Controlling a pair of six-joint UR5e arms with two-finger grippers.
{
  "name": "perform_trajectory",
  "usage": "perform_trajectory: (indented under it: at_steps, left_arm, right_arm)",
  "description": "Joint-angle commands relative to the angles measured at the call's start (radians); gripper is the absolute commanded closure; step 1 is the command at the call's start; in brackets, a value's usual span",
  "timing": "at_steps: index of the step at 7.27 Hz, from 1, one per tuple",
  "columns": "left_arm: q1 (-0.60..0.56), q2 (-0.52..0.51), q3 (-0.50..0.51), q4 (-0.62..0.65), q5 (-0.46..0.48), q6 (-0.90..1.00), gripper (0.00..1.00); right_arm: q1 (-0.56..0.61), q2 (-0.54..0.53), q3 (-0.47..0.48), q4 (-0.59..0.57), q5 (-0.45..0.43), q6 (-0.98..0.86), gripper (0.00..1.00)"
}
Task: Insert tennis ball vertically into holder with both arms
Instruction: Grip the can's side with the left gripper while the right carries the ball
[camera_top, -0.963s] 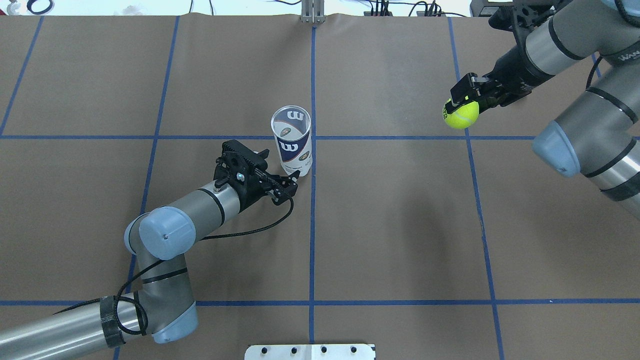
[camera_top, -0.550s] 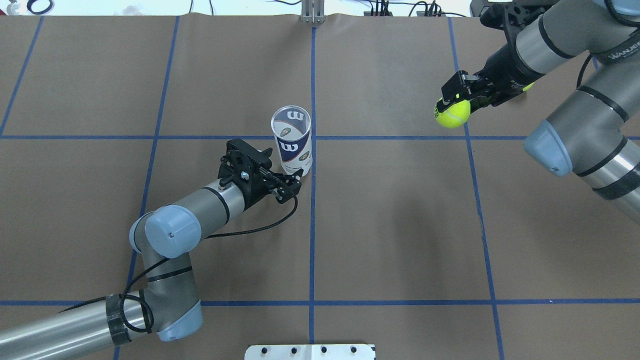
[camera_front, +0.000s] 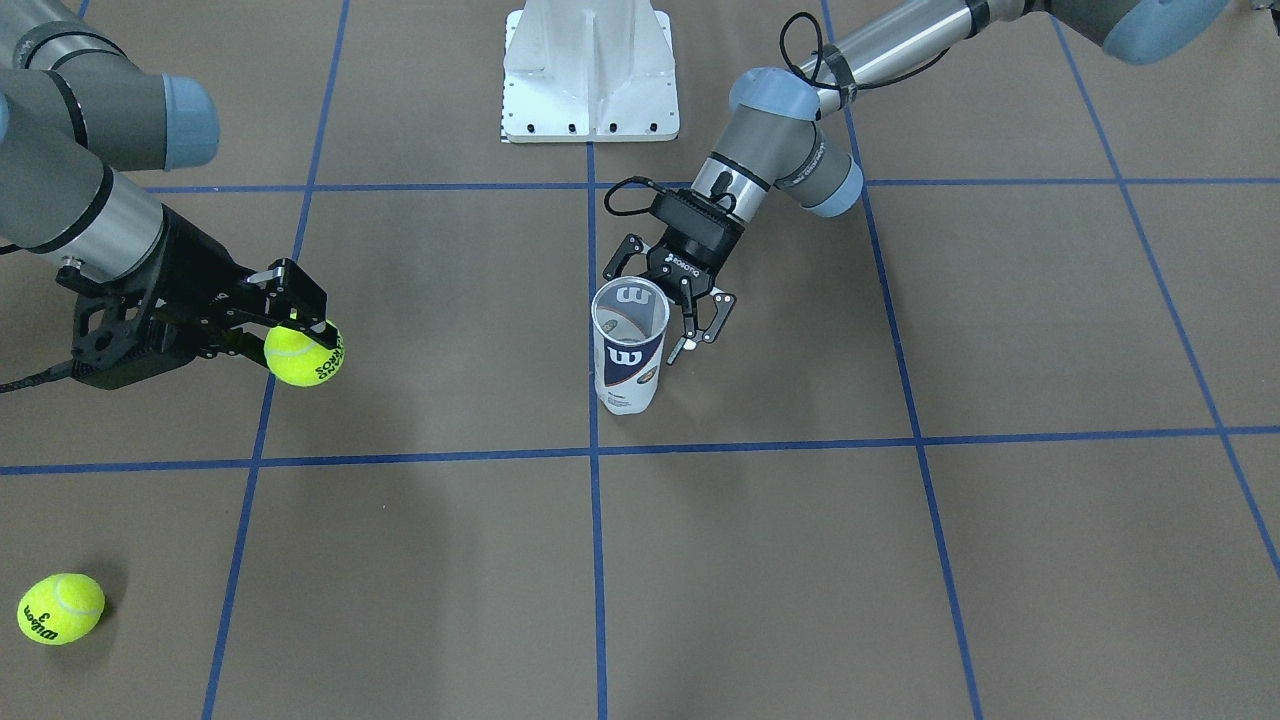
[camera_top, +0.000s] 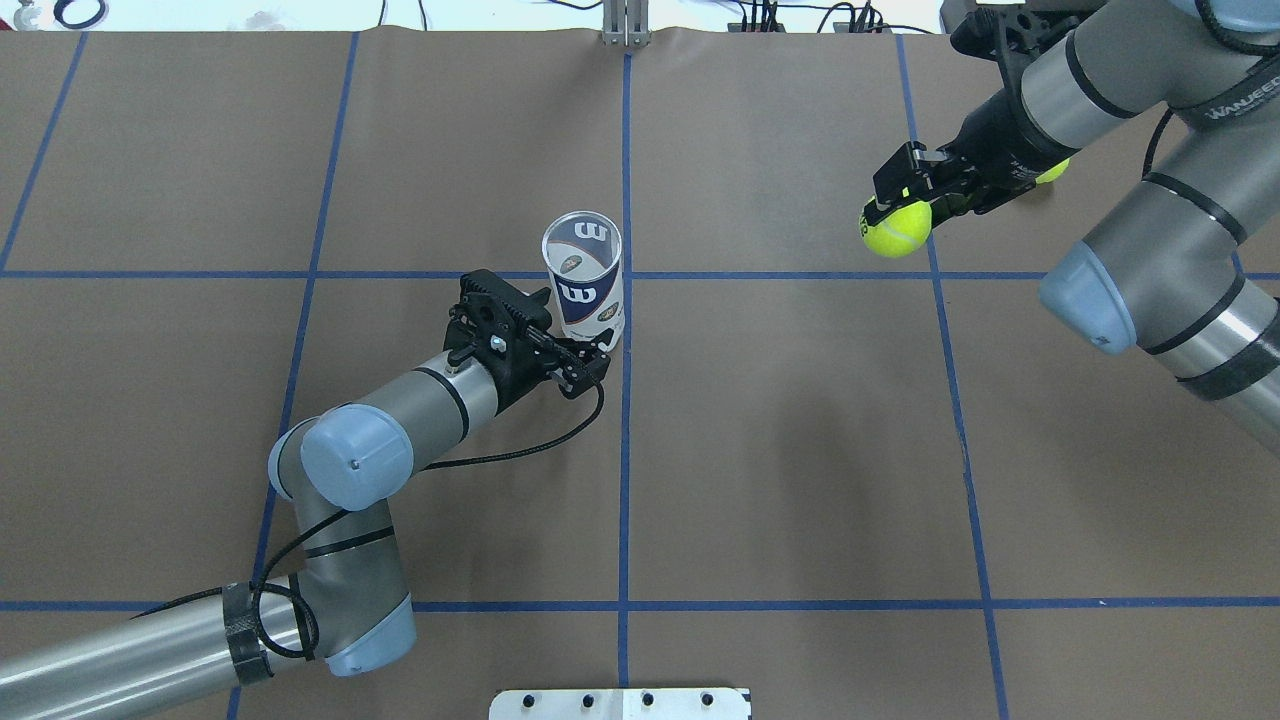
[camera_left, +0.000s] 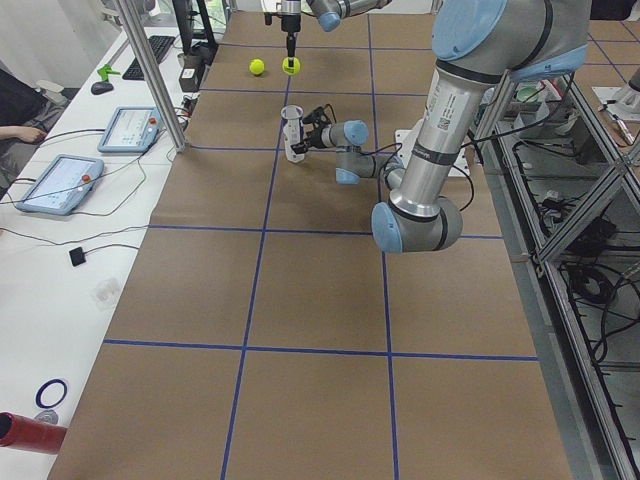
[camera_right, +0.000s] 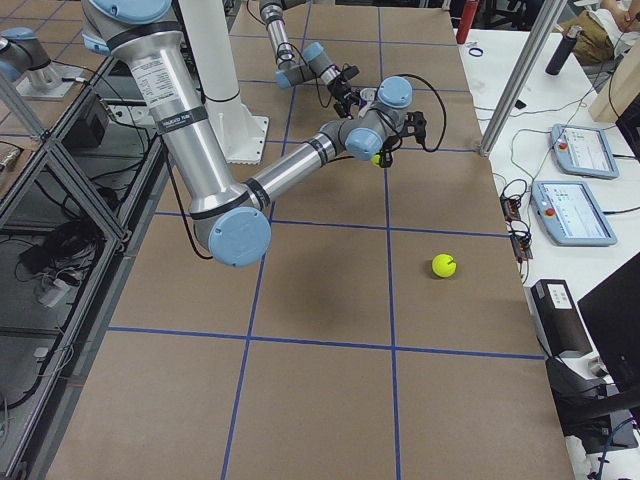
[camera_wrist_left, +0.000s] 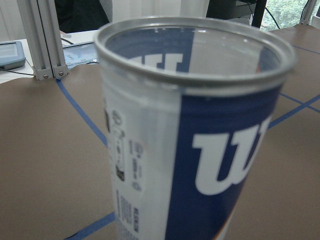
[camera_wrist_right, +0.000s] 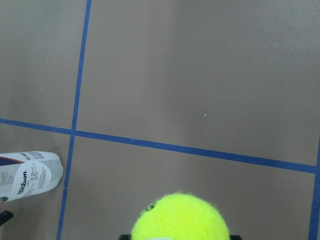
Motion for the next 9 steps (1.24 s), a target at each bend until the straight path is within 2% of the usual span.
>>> perform_trajectory:
  at_steps: [1,3,5,9]
  left_arm:
    - [-0.009,-0.002,0.014,0.000,0.012,-0.002,0.07]
    - [-0.009,-0.003,0.033,-0.002,0.024,-0.003,0.07]
    - [-0.004,-0.066,0.102,-0.005,0.024,-0.005,0.07]
    - [-0.004,-0.098,0.114,-0.003,0.026,-0.003,0.07]
  right_arm:
    - [-0.004,0.001,0.003,0.001,-0.003,0.006,1.00]
    - [-0.004,-0.001,0.008,0.001,-0.003,0.006,1.00]
    - [-0.004,-0.001,0.006,0.001,-0.003,0.006,1.00]
    - [-0.002,-0.001,0.006,0.001,0.000,0.006,1.00]
